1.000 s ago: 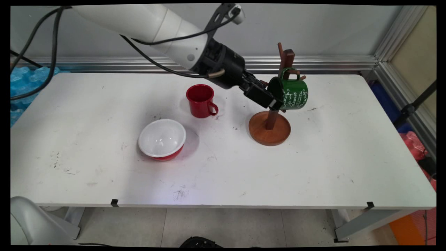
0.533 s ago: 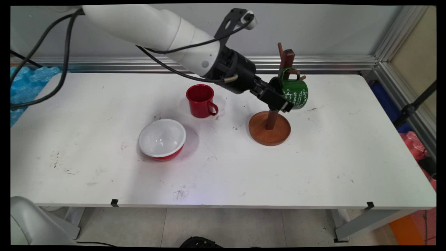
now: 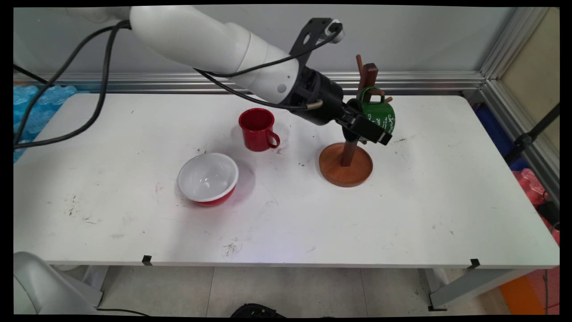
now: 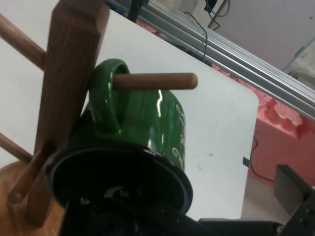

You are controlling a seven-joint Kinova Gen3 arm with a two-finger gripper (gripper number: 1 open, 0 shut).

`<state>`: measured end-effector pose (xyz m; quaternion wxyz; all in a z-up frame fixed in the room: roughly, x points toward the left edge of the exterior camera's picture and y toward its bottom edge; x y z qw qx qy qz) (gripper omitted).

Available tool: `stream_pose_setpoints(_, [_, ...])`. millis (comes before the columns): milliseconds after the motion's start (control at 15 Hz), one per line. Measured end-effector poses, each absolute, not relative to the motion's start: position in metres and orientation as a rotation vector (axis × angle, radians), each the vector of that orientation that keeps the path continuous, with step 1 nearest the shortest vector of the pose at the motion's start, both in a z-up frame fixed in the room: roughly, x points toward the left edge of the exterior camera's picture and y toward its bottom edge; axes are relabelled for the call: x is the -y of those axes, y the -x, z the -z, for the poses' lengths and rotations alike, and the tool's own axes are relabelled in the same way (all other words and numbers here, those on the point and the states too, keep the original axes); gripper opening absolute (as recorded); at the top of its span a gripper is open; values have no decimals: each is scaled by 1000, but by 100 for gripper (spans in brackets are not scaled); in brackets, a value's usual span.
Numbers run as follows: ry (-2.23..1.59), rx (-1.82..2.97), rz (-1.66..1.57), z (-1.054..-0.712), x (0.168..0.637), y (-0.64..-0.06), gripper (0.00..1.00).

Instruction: Pick up the green mug from the rack, then place the picked object on the table

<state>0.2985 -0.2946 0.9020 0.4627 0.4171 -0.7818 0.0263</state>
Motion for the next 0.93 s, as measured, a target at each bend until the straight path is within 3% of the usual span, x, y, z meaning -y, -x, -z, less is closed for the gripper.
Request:
stream_pose_setpoints(400, [-1049, 1901, -59, -895, 300, -290, 100])
stream_pose_setpoints(467, [-1053, 1899, -59, -894, 301, -290, 0])
stream_pose_setpoints(933, [-1078, 1888, -65, -888, 304, -289, 0])
